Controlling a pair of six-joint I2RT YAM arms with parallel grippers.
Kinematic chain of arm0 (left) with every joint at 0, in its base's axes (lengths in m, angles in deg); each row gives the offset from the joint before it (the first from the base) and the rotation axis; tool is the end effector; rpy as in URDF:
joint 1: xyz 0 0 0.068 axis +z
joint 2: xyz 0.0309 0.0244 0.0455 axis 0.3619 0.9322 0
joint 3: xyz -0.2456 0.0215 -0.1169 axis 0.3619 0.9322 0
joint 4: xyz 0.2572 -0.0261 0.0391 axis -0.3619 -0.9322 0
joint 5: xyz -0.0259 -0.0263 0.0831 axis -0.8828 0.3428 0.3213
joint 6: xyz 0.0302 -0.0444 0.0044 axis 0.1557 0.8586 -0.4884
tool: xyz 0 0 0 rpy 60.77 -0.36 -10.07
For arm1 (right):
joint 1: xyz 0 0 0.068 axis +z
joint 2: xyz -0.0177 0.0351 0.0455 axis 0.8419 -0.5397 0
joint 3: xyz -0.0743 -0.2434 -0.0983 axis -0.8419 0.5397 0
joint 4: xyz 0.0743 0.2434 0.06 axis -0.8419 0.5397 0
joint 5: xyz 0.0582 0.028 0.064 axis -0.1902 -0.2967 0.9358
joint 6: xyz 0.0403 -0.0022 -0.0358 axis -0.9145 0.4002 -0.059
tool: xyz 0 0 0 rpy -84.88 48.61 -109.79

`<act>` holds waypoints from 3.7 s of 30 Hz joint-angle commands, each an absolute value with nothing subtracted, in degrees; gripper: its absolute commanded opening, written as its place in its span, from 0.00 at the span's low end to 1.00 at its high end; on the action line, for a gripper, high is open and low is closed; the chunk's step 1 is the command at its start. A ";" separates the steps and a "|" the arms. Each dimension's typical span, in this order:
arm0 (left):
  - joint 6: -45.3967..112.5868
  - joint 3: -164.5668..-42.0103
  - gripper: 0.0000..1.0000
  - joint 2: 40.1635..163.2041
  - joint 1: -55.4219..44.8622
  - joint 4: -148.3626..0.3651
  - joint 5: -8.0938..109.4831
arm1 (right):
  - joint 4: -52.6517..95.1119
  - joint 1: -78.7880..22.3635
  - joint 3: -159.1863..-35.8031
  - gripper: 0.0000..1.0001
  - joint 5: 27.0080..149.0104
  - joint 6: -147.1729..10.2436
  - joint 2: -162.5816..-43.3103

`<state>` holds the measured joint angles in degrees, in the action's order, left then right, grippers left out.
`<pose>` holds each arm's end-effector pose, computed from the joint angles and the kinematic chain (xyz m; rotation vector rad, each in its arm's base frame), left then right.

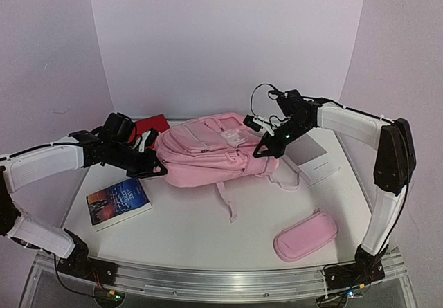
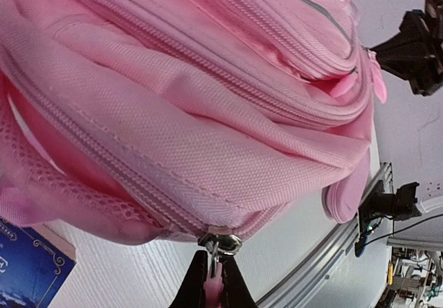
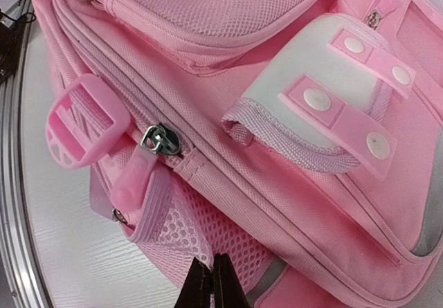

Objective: Pack the student bag
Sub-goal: Unzip the student bag at the center of the board.

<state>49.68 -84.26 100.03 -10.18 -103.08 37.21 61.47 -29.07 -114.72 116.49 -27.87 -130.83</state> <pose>0.2226 -0.1513 0.2579 0.2708 2.5215 -0.9065 0.3546 0.2145 0.2667 -1.4588 1.9679 0.7595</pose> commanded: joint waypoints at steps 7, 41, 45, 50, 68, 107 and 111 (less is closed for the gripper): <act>45.47 -96.88 0.00 108.71 -13.70 -104.71 28.52 | 60.80 -31.59 -118.33 0.71 115.37 -26.86 -127.11; 46.27 -103.36 0.00 112.94 -16.51 -103.52 24.06 | 42.35 -9.42 -120.87 0.41 115.32 -34.82 -135.67; 46.39 -103.12 0.00 112.69 -16.40 -103.87 25.89 | 42.42 -9.42 -120.21 0.09 114.10 -34.26 -134.53; 46.48 -101.80 0.00 110.97 -13.99 -106.08 28.32 | 42.93 -9.55 -118.59 0.00 112.44 -33.89 -129.95; 44.95 -97.75 0.00 105.03 -9.10 -108.08 29.41 | 56.51 -16.30 -93.36 0.00 105.65 -18.44 -105.57; 46.13 -107.60 0.00 112.25 -14.64 -106.58 19.83 | 41.86 -6.74 -117.02 0.51 106.04 -43.82 -127.91; 46.27 -107.63 0.00 112.20 -14.61 -106.24 19.96 | 41.58 -6.75 -117.84 0.32 103.70 -43.69 -129.90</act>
